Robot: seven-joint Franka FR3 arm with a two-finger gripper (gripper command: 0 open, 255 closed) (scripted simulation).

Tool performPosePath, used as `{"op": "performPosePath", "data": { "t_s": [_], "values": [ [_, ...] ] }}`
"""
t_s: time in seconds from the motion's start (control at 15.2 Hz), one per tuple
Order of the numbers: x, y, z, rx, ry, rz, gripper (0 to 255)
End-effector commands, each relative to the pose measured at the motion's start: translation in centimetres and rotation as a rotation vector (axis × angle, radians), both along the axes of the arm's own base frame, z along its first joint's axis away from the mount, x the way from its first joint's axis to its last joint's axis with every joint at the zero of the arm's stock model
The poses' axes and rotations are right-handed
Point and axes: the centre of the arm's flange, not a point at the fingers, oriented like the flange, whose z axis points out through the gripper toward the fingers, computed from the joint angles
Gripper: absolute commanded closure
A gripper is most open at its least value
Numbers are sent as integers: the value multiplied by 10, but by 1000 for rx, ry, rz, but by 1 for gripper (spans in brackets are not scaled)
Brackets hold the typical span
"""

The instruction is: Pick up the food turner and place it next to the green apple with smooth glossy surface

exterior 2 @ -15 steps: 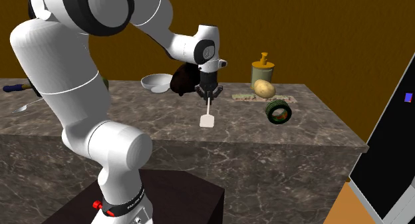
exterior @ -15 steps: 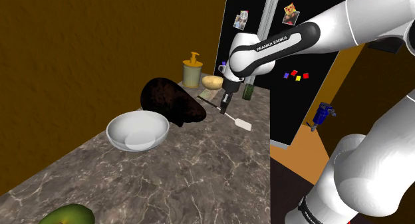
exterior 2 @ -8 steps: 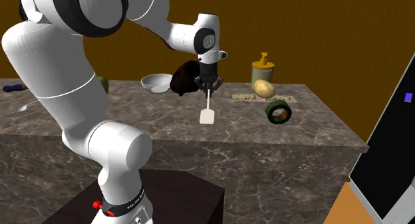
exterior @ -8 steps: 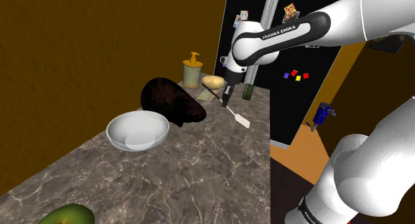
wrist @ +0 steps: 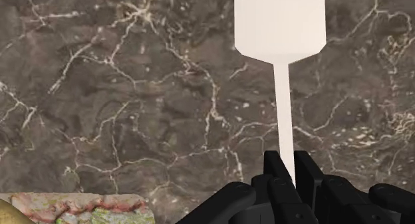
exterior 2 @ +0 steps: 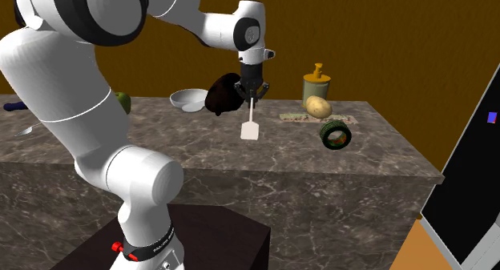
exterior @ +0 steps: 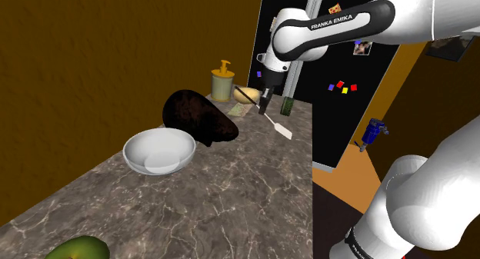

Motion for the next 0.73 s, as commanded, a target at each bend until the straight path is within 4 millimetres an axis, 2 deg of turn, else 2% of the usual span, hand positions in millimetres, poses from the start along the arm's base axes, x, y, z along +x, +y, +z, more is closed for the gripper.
{"op": "performPosePath", "data": {
  "t_s": [0.0,0.66],
  "values": [
    [1,1,11,0,0,0,255],
    [1,1,64,0,0,0,255]
  ]
}}
